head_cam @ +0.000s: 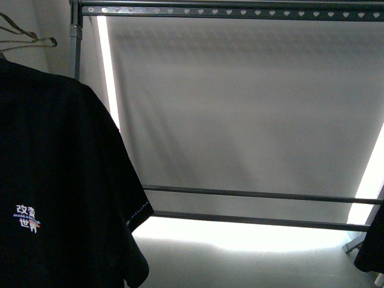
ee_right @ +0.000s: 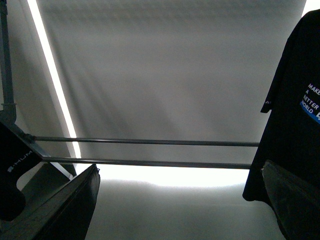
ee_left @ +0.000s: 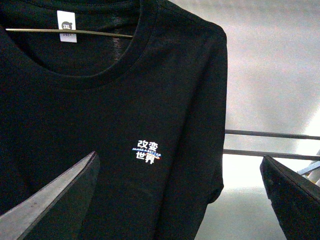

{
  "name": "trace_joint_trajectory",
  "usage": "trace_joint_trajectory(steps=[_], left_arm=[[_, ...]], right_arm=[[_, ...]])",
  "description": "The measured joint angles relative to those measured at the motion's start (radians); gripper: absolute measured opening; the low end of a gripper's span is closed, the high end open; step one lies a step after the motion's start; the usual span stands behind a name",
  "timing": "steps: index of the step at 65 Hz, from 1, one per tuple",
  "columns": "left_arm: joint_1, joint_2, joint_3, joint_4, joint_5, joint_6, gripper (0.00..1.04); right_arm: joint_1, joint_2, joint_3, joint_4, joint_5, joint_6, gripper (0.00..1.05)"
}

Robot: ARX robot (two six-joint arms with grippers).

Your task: Hang clothes on hanger

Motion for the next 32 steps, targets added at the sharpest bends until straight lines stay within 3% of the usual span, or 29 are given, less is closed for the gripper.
trace_joint_trajectory(steps=[32], left_arm=[[0.0,0.0,0.0,0.0,0.0,0.0,0.98]], right_arm=[[0.0,0.0,0.0,0.0,0.0,0.0,0.97]])
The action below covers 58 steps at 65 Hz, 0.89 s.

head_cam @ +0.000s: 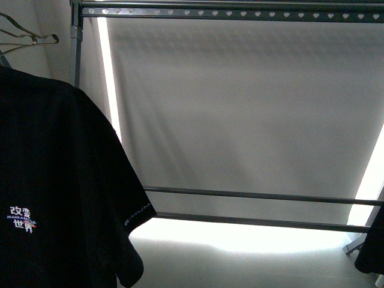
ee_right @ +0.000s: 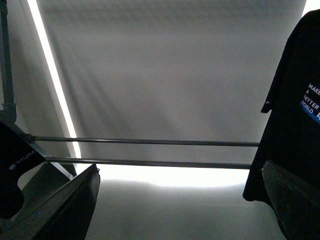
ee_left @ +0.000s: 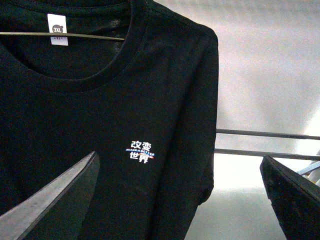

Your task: Hang clothes on hanger

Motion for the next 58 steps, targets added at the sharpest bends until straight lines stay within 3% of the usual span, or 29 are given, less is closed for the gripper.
trace_joint_trajectory(steps=[7,11,14,16,27,35,37,48,58], left_arm=[[0.004,0.002,0.001,-0.003,0.016,-0.009,0.98],[0.055,0.043,0.025,-0.079,0.2,-0.077,0.98],[0.051,0.11,0.05,-0.108,0.286,-0.172,0.98],[0.022,0.135,0.069,-0.1,0.277,-0.204,0.98],[-0.159,0.312,0.232,0.042,0.095,-0.236,0.98],[-0.176,0.507,0.361,0.136,-0.016,-0.232,0.98],[-0.178,0.571,0.412,0.139,-0.089,-0.232,0.98],[-0.219,0.83,0.635,0.055,-0.385,-0.286,0.98],[-0.257,1.014,0.824,-0.084,-0.578,-0.423,0.98]], right_arm=[[0.0,0.0,0.0,0.0,0.0,0.0,0.97],[0.0,0.0,0.0,0.0,0.0,0.0,0.97],[0.0,0.0,0.0,0.0,-0.003,0.0,0.97],[0.0,0.0,0.0,0.0,-0.001,0.0,0.97],[0.0,0.0,0.0,0.0,0.0,0.0,0.97],[0.0,0.0,0.0,0.0,0.0,0.0,0.97],[0.0,0.0,0.0,0.0,0.0,0.0,0.97],[0.0,0.0,0.0,0.0,0.0,0.0,0.97],[0.0,0.0,0.0,0.0,0.0,0.0,0.97]])
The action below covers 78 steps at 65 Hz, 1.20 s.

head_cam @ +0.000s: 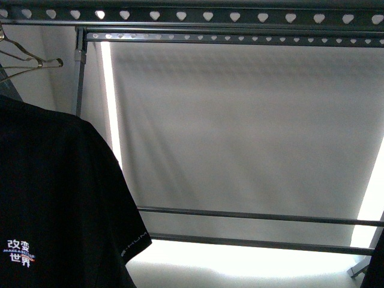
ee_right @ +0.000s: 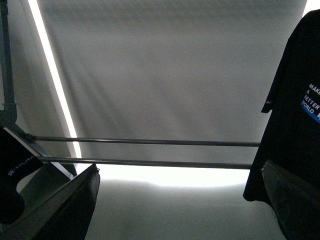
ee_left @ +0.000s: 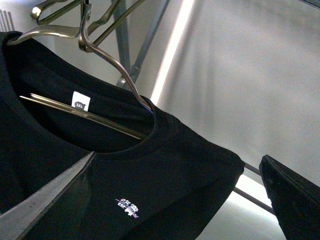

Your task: Hang clothes on hanger

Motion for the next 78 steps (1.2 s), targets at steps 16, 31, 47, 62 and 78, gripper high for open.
trace_joint_trajectory(steps=[16,31,47,62,78], left_arm=[[-0.016,0.232,0.243,-0.279,-0.08,-0.293,0.98],[-0.024,0.394,0.348,-0.439,-0.117,-0.515,0.98],[-0.011,0.499,0.453,-0.422,-0.171,-0.549,0.98],[0.013,0.568,0.506,-0.442,-0.169,-0.57,0.98],[0.032,0.612,0.514,-0.461,-0.16,-0.589,0.98]], right_arm=[[0.0,0.0,0.0,0.0,0.0,0.0,0.97],[0.0,0.0,0.0,0.0,0.0,0.0,0.97],[0.0,0.0,0.0,0.0,0.0,0.0,0.97],[0.0,0.0,0.0,0.0,0.0,0.0,0.97],[0.0,0.0,0.0,0.0,0.0,0.0,0.97]])
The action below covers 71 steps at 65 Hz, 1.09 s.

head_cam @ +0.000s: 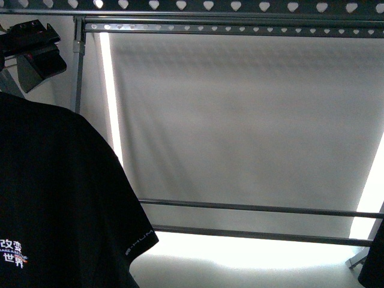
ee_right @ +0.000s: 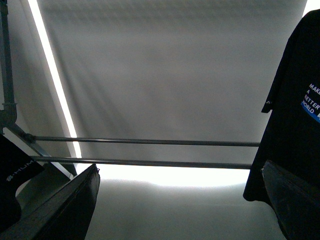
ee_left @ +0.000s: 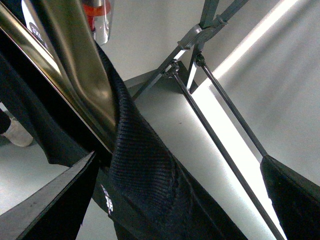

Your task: Hang clothes on hanger

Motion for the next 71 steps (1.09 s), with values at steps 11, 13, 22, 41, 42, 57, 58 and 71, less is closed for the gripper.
trace_joint_trajectory(steps=[11,13,22,41,42,57,58,71], left_arm=[[0.007,0.019,0.0,-0.002,0.008,-0.015,0.98],[0.009,0.022,0.0,-0.002,0.008,-0.017,0.98],[0.006,0.023,-0.012,-0.018,-0.003,-0.034,0.92],[0.003,0.018,-0.021,-0.053,0.009,-0.065,0.42],[0.004,0.018,-0.021,-0.053,0.01,-0.066,0.4],[0.022,0.018,-0.021,-0.053,0.037,-0.108,0.13],[0.023,0.018,-0.021,-0.053,0.039,-0.111,0.11],[0.014,0.018,-0.029,-0.029,0.107,-0.096,0.06]], right_arm=[[0.0,0.0,0.0,0.0,0.0,0.0,0.97],[0.0,0.0,0.0,0.0,0.0,0.0,0.97],[0.0,0.0,0.0,0.0,0.0,0.0,0.97],[0.0,0.0,0.0,0.0,0.0,0.0,0.97],[0.0,0.0,0.0,0.0,0.0,0.0,0.97],[0.0,0.0,0.0,0.0,0.0,0.0,0.97],[0.0,0.0,0.0,0.0,0.0,0.0,0.97],[0.0,0.0,0.0,0.0,0.0,0.0,0.97]])
